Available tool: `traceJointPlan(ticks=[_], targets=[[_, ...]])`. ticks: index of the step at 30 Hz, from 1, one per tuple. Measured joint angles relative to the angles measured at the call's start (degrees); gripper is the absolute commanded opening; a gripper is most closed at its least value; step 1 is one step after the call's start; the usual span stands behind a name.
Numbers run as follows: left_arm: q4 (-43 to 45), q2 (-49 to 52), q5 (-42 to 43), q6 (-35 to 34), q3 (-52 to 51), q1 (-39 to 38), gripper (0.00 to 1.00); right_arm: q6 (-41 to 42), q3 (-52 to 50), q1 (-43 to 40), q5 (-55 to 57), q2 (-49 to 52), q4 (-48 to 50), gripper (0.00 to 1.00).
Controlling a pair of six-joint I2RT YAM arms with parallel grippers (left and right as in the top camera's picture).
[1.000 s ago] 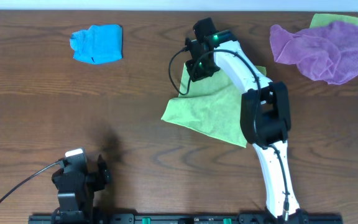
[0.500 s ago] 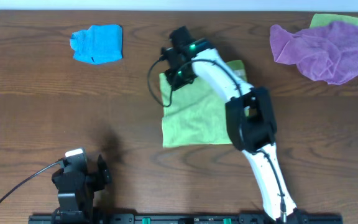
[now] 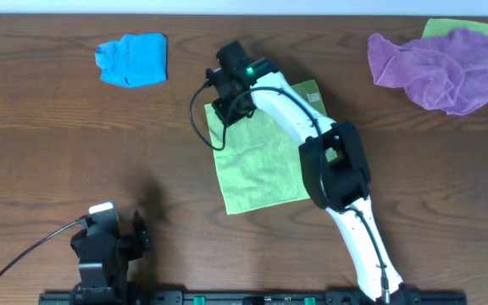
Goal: Fold the cloth
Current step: 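Grasp the green cloth corner and drag it to spread it flat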
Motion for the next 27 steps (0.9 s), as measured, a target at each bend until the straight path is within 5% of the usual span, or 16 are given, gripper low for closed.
traceJointPlan(ticks=[13,14,17,19,27], targets=[[0.00,0.00,0.00,-0.02,0.00,0.00,0.95,1.05,0.02,-5.20,1.36,0.00,0.55,0.01],[0.00,0.00,0.00,0.00,0.00,0.00,0.95,1.07,0.04,-5.18,1.44,0.00,0.50,0.10],[0.00,0.00,0.00,-0.02,0.00,0.00,0.95,1.44,0.72,-5.11,1.53,0.07,-0.26,0.78],[0.00,0.00,0.00,-0.02,0.00,0.00,0.95,1.42,1.88,-4.98,2.12,0.20,-0.90,0.99],[0.00,0.00,0.00,-0.02,0.00,0.00,0.95,1.42,19.04,-4.96,4.55,3.78,-7.67,0.99]])
